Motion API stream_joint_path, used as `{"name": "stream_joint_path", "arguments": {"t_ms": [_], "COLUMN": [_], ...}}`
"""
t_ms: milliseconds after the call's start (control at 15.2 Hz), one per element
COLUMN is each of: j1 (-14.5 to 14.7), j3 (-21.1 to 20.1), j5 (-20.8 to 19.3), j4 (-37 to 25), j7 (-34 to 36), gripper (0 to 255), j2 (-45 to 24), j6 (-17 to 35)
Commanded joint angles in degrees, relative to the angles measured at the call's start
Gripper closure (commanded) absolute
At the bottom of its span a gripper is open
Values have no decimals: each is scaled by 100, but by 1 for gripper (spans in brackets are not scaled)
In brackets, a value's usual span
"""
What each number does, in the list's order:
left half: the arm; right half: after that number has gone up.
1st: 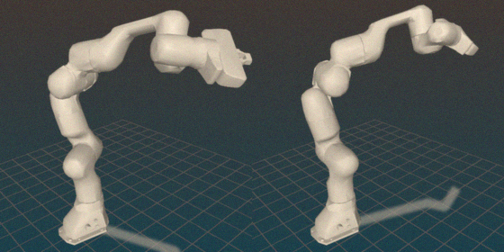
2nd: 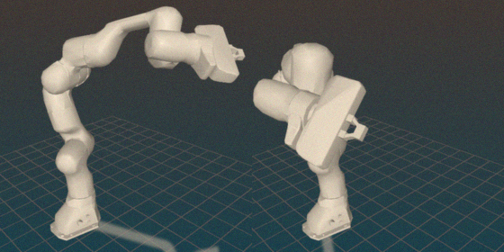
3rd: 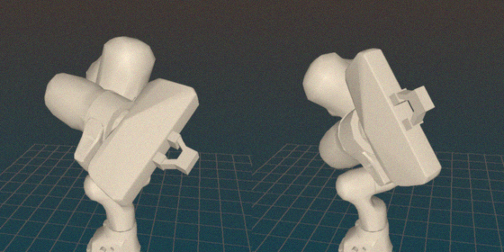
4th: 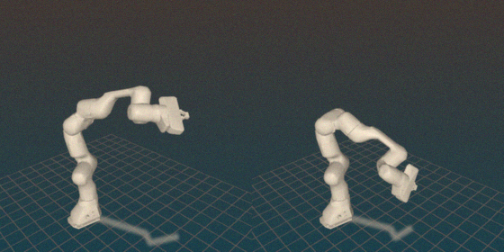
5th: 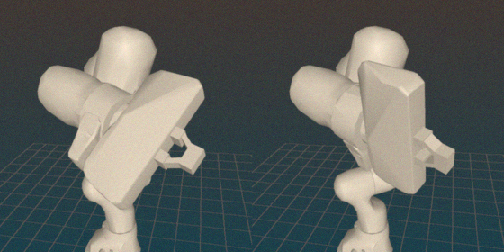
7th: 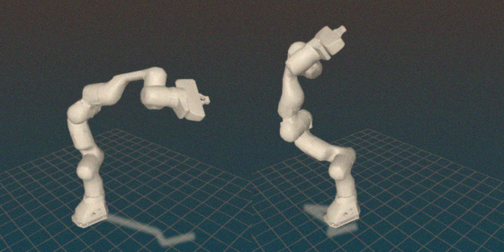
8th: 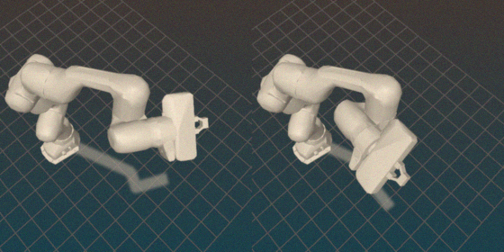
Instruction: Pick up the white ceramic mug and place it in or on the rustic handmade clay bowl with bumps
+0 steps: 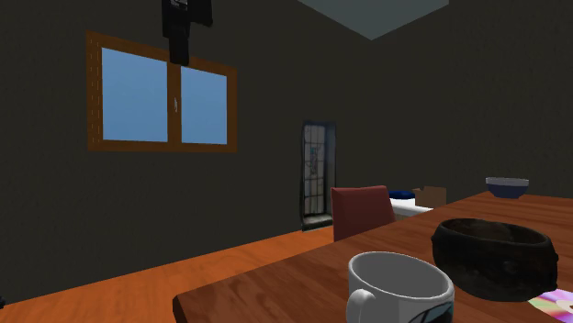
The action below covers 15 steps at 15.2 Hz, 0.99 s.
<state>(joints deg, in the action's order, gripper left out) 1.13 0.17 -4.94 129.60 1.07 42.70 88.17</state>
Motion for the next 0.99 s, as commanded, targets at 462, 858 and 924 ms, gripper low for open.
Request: {"name": "stream_joint_path", "arguments": {"t_ms": [462, 858, 924], "j1": [-90, -156, -164], "j3": [325, 594, 637], "j5": [-145, -203, -203], "j4": [534, 677, 671], "j7": [-201, -385, -419], "gripper": [0, 0, 0], "j2": [-758, -1694, -1872], "j6": [1369, 2513, 2696]}}
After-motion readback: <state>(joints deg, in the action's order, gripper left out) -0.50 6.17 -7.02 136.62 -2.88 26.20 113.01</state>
